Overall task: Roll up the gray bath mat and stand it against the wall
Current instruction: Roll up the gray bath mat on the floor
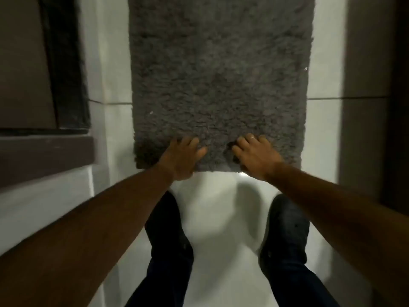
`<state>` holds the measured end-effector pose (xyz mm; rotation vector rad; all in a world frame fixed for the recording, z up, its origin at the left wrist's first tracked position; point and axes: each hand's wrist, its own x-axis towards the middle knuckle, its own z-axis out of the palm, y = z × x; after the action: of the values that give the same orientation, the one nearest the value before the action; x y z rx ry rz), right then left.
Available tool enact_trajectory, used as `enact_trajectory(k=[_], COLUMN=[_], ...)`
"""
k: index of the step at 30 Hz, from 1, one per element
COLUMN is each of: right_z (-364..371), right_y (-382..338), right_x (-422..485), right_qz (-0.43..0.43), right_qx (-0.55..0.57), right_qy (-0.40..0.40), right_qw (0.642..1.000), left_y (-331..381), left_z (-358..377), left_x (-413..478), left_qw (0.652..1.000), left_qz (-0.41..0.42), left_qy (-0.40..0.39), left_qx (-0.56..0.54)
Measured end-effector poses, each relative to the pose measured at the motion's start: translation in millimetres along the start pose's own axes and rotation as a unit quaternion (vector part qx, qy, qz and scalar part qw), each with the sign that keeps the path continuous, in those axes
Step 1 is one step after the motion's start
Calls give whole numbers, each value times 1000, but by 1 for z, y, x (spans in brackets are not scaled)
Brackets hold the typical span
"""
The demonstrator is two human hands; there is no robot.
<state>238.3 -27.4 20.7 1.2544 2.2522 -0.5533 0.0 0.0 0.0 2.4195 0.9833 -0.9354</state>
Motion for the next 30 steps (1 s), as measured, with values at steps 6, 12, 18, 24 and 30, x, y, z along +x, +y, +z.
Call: enact_trajectory(k=[6, 12, 18, 24, 30], right_z=[39, 14, -5, -11, 0], right_y=[-4, -7, 15, 25, 22], right_x=[4, 8, 24, 50, 48], right_qz=[-1, 3, 68, 160, 171], right_qx=[-45, -45, 32, 54, 41], right_qy=[6, -5, 50, 45, 48], right_qw=[999, 999, 996, 985, 983], left_y=[14, 13, -16, -35, -31], left_z=[27, 1, -19, -16, 15], left_x=[12, 22, 37, 29, 19], left_qw=[995, 997, 969, 965, 980], left_qz=[-29, -70, -147, -89, -53], left_qy=[8, 27, 44, 245, 192], left_qx=[95, 5, -193, -32, -13])
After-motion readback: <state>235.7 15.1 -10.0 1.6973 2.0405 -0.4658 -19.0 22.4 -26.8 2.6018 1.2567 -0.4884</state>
